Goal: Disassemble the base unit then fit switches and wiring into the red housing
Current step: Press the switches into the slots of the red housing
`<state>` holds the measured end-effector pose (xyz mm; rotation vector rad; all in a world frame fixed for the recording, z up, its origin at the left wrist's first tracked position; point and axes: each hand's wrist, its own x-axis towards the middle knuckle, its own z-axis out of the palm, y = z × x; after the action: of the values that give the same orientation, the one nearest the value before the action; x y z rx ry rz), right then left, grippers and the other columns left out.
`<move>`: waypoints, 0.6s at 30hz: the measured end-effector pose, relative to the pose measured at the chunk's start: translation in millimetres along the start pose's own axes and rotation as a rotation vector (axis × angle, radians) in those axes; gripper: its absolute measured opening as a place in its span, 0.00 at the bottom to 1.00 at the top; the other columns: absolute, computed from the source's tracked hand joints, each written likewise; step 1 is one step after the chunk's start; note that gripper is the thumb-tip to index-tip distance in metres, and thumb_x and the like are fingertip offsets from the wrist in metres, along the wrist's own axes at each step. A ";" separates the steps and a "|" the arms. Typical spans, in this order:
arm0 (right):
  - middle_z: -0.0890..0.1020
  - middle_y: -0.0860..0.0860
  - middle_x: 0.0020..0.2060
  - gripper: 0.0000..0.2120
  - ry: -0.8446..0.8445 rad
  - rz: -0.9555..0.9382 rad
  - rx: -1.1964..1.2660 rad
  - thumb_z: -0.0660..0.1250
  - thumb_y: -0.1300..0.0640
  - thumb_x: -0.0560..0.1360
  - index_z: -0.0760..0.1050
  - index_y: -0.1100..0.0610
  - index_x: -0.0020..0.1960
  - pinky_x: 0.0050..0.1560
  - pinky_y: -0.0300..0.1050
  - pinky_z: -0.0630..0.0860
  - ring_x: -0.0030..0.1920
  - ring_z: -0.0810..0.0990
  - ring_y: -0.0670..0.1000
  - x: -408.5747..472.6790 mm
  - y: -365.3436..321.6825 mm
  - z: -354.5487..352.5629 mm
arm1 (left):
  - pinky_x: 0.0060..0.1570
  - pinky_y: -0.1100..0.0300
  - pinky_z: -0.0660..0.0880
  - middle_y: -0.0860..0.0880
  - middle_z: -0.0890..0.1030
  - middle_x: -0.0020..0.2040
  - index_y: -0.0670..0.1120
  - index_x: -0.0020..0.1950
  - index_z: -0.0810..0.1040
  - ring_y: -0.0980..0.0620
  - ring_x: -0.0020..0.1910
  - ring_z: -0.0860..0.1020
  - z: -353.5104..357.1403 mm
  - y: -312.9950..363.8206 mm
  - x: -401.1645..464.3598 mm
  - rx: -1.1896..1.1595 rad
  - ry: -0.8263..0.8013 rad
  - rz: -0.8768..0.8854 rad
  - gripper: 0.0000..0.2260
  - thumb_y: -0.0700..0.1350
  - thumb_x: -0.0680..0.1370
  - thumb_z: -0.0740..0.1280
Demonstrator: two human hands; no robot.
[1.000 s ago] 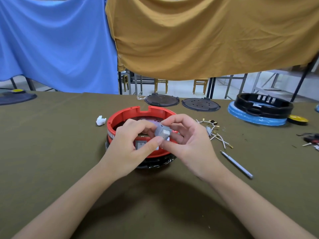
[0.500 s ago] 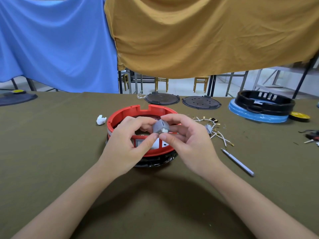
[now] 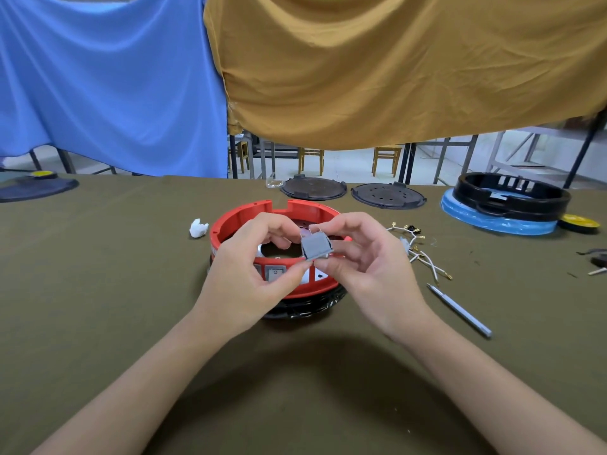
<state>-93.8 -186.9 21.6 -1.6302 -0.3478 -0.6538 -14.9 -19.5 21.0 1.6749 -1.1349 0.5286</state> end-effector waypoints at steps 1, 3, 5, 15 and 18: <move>0.84 0.51 0.53 0.17 0.000 -0.017 -0.026 0.70 0.75 0.72 0.74 0.58 0.53 0.50 0.40 0.79 0.53 0.84 0.51 -0.7 0.1 0.2 | 0.53 0.66 0.74 0.57 0.80 0.50 0.53 0.55 0.76 0.49 0.52 0.79 0.1 0.1 -0.2 0.000 0.010 0.000 0.14 0.43 0.72 0.75; 0.84 0.48 0.51 0.17 0.015 -0.046 -0.100 0.72 0.71 0.72 0.74 0.55 0.53 0.51 0.40 0.80 0.53 0.84 0.50 -1.9 0.9 0.7 | 0.53 0.63 0.75 0.57 0.81 0.50 0.50 0.54 0.78 0.49 0.51 0.79 -0.5 0.4 0.0 -0.004 0.026 -0.011 0.14 0.41 0.72 0.74; 0.84 0.47 0.49 0.16 0.033 -0.055 -0.171 0.75 0.66 0.72 0.73 0.52 0.52 0.49 0.40 0.80 0.52 0.83 0.50 -2.5 1.7 1.9 | 0.52 0.61 0.76 0.55 0.81 0.49 0.49 0.53 0.79 0.50 0.50 0.79 -1.5 1.2 0.8 -0.002 0.027 -0.008 0.12 0.41 0.72 0.74; 0.84 0.43 0.43 0.11 -0.023 0.016 -0.315 0.72 0.52 0.76 0.79 0.50 0.57 0.39 0.35 0.74 0.38 0.80 0.44 -4.6 6.2 5.0 | 0.51 0.65 0.76 0.56 0.82 0.49 0.49 0.55 0.80 0.50 0.49 0.82 -2.1 5.7 3.3 -0.094 -0.011 -0.008 0.10 0.43 0.75 0.73; 0.84 0.41 0.43 0.11 -0.049 0.010 -0.333 0.71 0.54 0.76 0.79 0.51 0.58 0.40 0.34 0.73 0.39 0.80 0.44 -4.2 3.6 2.7 | 0.49 0.67 0.75 0.54 0.83 0.48 0.49 0.56 0.81 0.51 0.50 0.82 -2.1 4.2 3.4 -0.130 -0.030 -0.044 0.10 0.45 0.75 0.72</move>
<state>-94.4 -184.3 16.0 -1.9662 -0.2762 -0.6920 -16.6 -19.4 26.5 1.5958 -1.1275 0.3953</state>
